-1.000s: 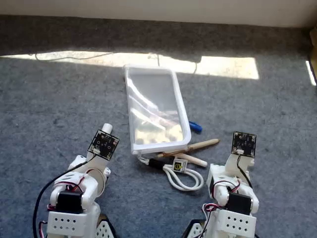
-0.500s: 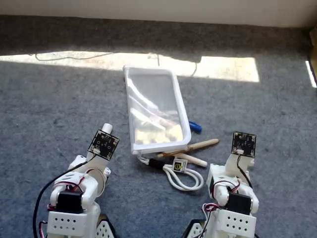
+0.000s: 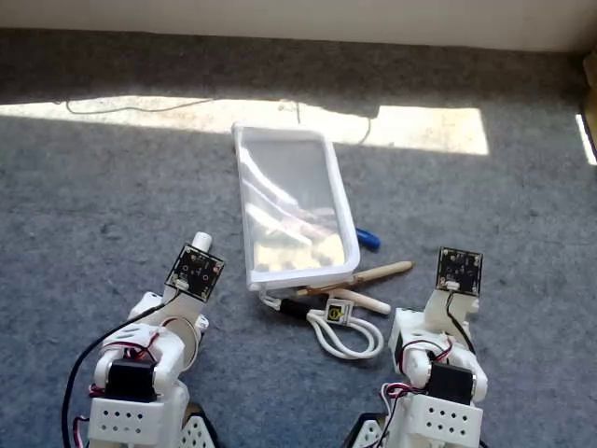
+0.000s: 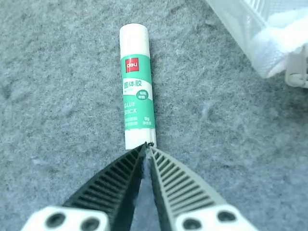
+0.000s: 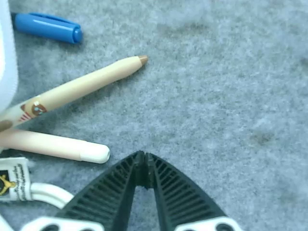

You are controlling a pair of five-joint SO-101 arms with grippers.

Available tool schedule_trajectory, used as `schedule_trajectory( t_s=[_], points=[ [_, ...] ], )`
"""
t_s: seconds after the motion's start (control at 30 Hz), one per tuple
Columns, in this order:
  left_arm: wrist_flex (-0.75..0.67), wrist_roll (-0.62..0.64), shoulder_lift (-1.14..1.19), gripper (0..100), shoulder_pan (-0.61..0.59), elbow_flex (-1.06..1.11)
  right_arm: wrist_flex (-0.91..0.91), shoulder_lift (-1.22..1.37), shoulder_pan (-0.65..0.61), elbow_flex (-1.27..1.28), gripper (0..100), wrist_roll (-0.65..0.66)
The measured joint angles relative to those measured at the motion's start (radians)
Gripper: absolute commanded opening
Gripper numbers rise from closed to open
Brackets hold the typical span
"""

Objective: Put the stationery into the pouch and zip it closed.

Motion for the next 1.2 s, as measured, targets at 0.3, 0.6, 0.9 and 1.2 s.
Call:
schedule_trajectory(
  t_s=[0.3,0.6,0.9,1.2],
  points=[
    [0.0,0.0,0.0,1,-0.014,-0.003,0.0,0.0,0.0,0.0,0.4,0.0],
    [0.0,0.0,0.0,1,-0.176,-0.017,-0.003,0.002,0.003,-0.025,0.4,0.0],
    [0.0,0.0,0.0,1,-0.315,-0.077,0.002,0.0,-0.061,-0.245,0.4,0.198],
    [0.034,0.0,-0.003,1,-0.336,-0.103,0.184,0.173,-0.261,-0.614,1.7,0.227]
  ],
)
